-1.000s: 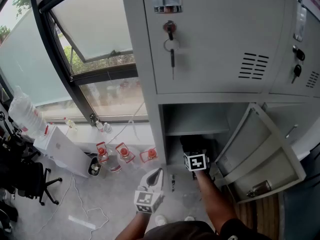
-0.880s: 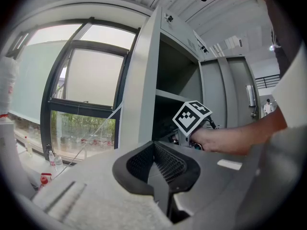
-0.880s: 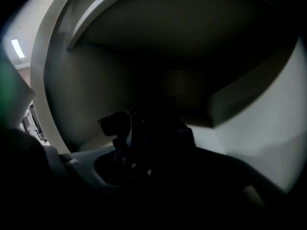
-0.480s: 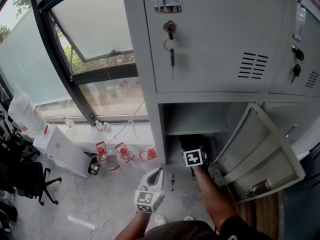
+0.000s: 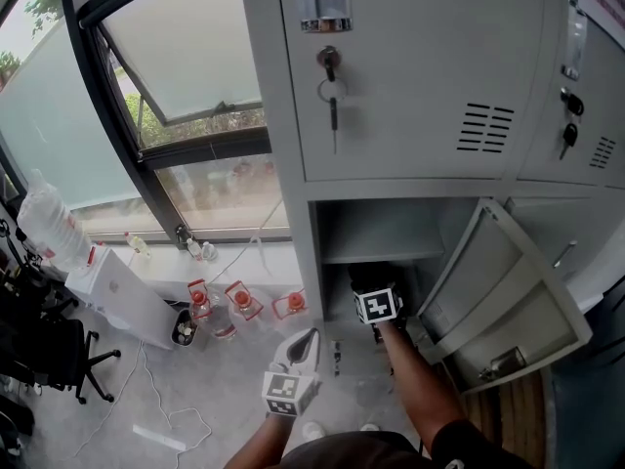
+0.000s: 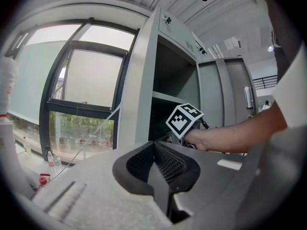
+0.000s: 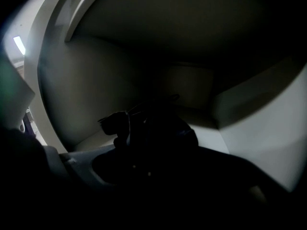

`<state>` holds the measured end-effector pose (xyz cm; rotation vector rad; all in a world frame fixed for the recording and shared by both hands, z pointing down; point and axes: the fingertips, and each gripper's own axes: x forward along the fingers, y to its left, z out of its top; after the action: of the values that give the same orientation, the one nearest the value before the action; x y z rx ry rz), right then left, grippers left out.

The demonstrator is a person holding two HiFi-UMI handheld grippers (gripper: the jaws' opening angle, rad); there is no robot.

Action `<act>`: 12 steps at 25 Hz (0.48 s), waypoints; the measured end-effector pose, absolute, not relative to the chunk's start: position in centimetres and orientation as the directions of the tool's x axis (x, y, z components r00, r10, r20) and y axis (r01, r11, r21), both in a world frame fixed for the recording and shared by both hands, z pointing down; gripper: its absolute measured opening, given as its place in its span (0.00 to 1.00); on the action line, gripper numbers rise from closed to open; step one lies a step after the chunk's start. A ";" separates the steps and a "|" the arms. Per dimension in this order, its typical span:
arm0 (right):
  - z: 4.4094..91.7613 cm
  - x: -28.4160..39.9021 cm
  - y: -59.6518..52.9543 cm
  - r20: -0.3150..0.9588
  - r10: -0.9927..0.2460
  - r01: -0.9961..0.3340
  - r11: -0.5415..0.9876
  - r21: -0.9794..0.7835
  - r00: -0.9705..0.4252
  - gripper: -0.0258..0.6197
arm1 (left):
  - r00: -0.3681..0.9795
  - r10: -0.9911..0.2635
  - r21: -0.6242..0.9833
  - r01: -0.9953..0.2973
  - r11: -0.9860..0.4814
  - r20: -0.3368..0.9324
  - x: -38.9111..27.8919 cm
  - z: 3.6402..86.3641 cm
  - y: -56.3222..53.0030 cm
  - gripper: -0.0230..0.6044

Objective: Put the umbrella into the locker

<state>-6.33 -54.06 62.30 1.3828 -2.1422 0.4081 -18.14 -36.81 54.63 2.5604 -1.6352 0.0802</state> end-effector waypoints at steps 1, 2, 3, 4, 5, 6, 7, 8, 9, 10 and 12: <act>62.3 -6.4 -54.0 0.596 -0.734 -0.902 0.429 0.036 -0.325 0.47 | 0.422 -0.902 0.057 -0.907 -0.418 0.098 -18.1 54.6 -36.8 0.04; 62.2 -6.5 -53.9 0.594 -0.734 -0.901 0.433 0.036 -0.329 0.48 | 0.422 -0.901 0.056 -0.907 -0.418 0.097 -18.1 54.5 -36.7 0.04; 62.2 -6.5 -53.9 0.591 -0.737 -0.901 0.433 0.039 -0.328 0.49 | 0.422 -0.901 0.055 -0.906 -0.419 0.095 -18.1 54.5 -36.6 0.04; 62.1 -6.4 -53.8 0.587 -0.741 -0.902 0.429 0.041 -0.326 0.50 | 0.423 -0.901 0.055 -0.906 -0.419 0.095 -18.1 54.4 -36.6 0.04; 62.0 -6.3 -53.7 0.582 -0.747 -0.905 0.423 0.041 -0.323 0.51 | 0.423 -0.901 0.055 -0.906 -0.420 0.094 -18.2 54.4 -36.5 0.04; 61.8 -6.1 -53.6 0.574 -0.753 -0.908 0.417 0.040 -0.320 0.51 | 0.423 -0.901 0.056 -0.906 -0.420 0.093 -18.2 54.3 -36.5 0.04; 61.7 -6.0 -53.5 0.567 -0.759 -0.910 0.412 0.039 -0.320 0.52 | 0.423 -0.901 0.056 -0.906 -0.419 0.093 -18.3 54.3 -36.4 0.04; 61.6 -5.9 -53.2 0.559 -0.765 -0.911 0.410 0.038 -0.320 0.52 | 0.422 -0.902 0.057 -0.906 -0.419 0.093 -18.3 54.3 -36.3 0.04; 61.3 -5.7 -52.9 0.549 -0.771 -0.912 0.409 0.040 -0.322 0.52 | 0.421 -0.902 0.057 -0.907 -0.418 0.094 -18.4 54.3 -36.3 0.04; 61.0 -5.6 -52.6 0.536 -0.779 -0.912 0.408 0.042 -0.324 0.53 | 0.421 -0.902 0.059 -0.907 -0.417 0.094 -18.4 54.3 -36.2 0.04; 60.0 -5.4 -51.6 0.496 -0.800 -0.910 0.413 0.046 -0.338 0.53 | 0.422 -0.902 0.060 -0.907 -0.418 0.095 -18.4 54.3 -36.2 0.04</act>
<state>-5.36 -51.56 59.99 1.4556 -2.2283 0.3317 -18.38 -36.20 54.32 2.5614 -1.6348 0.0723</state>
